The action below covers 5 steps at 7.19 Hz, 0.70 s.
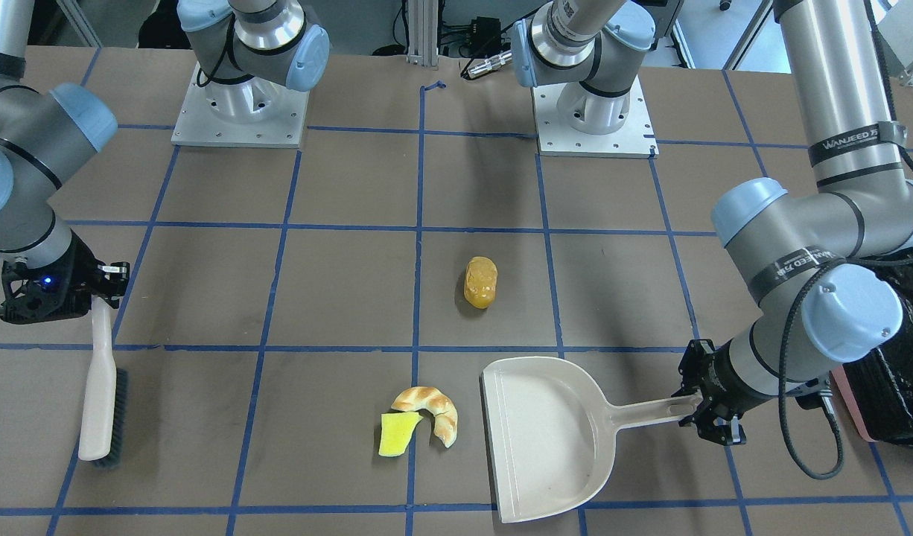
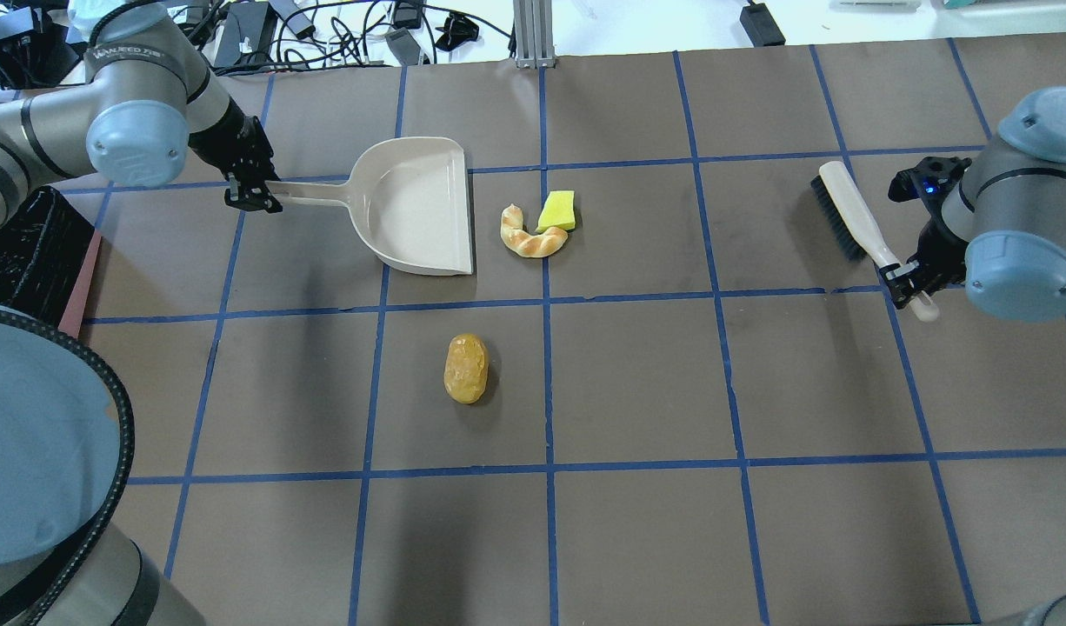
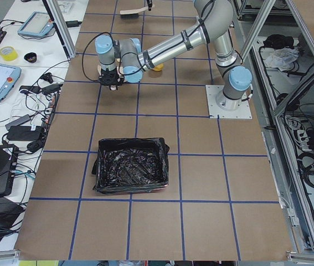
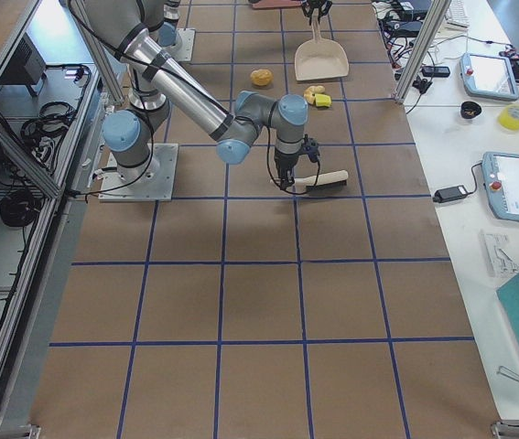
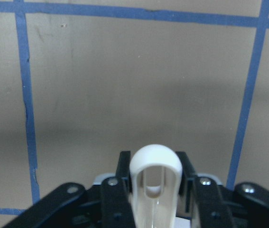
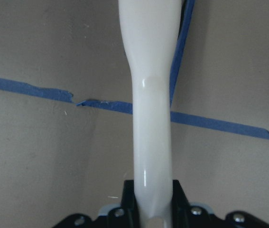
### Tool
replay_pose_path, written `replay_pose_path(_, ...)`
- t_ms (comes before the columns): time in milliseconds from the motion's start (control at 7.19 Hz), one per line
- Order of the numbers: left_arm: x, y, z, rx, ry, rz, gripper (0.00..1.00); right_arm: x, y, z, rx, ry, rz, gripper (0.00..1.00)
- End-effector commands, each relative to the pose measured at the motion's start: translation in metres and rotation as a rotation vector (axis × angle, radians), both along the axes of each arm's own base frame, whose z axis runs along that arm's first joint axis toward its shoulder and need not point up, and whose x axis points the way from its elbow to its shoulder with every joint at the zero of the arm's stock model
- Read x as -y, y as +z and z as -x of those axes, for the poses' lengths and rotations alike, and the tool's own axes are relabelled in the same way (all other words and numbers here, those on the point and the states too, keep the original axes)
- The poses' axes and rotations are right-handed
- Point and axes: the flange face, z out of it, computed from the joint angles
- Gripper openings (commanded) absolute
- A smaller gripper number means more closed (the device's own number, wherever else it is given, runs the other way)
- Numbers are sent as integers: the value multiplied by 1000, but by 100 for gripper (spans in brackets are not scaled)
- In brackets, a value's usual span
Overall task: Sweep and dump trash into bin
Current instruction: 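Lift the brush with the right gripper while the left slides the dustpan forward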
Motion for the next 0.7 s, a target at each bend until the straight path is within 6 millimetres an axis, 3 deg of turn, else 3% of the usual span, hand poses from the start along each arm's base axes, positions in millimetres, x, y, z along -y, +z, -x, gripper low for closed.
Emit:
replay_pose_path(0,-2,-7,20,31,0,-20,0,15,31,-11,20,21,71,0)
replay_pose_path(139,-5,-3,35,30,-19,-27,0,26,45,-28,18,32,83,0)
replay_pose_path(556,-8,-3,64,30,-25,-35,0,45,59,-135,45,-99,13,0)
